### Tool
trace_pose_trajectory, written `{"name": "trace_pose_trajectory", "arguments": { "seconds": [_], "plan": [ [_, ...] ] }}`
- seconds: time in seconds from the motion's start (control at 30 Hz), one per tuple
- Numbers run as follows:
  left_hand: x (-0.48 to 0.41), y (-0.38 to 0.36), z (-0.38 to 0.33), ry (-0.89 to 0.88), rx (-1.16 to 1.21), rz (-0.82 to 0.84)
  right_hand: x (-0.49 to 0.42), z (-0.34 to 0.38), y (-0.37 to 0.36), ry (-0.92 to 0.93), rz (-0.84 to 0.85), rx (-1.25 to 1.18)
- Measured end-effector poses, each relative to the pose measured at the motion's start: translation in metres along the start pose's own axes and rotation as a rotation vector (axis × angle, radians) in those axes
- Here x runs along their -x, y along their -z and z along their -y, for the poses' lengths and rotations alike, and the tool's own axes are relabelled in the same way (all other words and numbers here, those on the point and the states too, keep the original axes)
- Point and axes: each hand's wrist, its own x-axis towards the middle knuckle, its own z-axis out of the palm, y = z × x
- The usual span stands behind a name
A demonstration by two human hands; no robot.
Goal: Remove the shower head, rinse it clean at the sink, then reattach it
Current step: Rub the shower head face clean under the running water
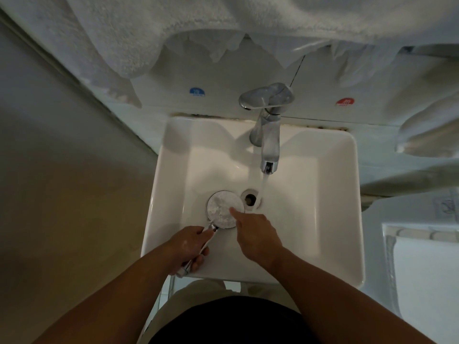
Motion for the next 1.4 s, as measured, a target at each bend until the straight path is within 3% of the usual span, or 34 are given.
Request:
{"name": "trace_pose_trajectory", "arguments": {
  "seconds": [0.1,0.2,0.33,0.43,0.57,0.9,1.03,1.17,1.3,1.4],
  "plan": [
    [-0.002,0.0,0.001,-0.008,-0.013,0.0,-0.009,-0.009,0.009,-0.055,-0.072,-0.02],
    [-0.003,0.0,0.002,-0.009,-0.017,-0.005,0.002,0.003,0.002,0.009,0.016,0.019],
    [-0.002,-0.001,0.001,-0.009,-0.017,0.001,-0.009,-0.008,0.01,-0.05,-0.07,-0.019],
    [-0.001,0.0,0.001,-0.01,-0.026,-0.008,0.0,0.0,0.004,0.01,0.034,0.035],
    [0.001,-0.001,0.0,-0.013,-0.014,-0.004,-0.006,-0.009,0.009,-0.068,-0.038,-0.025],
    [0.002,-0.002,-0.001,-0.014,-0.017,-0.008,-0.001,-0.002,0.002,0.044,0.043,0.017],
    [0.001,-0.002,0.0,-0.027,-0.013,0.004,-0.006,-0.014,0.007,-0.032,-0.06,-0.015],
    [0.001,-0.001,-0.001,-0.016,-0.01,0.002,-0.003,-0.005,0.0,0.044,0.028,-0.014],
    [0.002,-0.003,-0.002,-0.017,0.004,0.006,-0.014,-0.014,0.007,-0.045,-0.073,-0.058],
    [0.0,-0.002,-0.001,-0.008,0.008,0.005,-0.004,-0.005,-0.003,0.037,0.033,-0.048]
  ]
}}
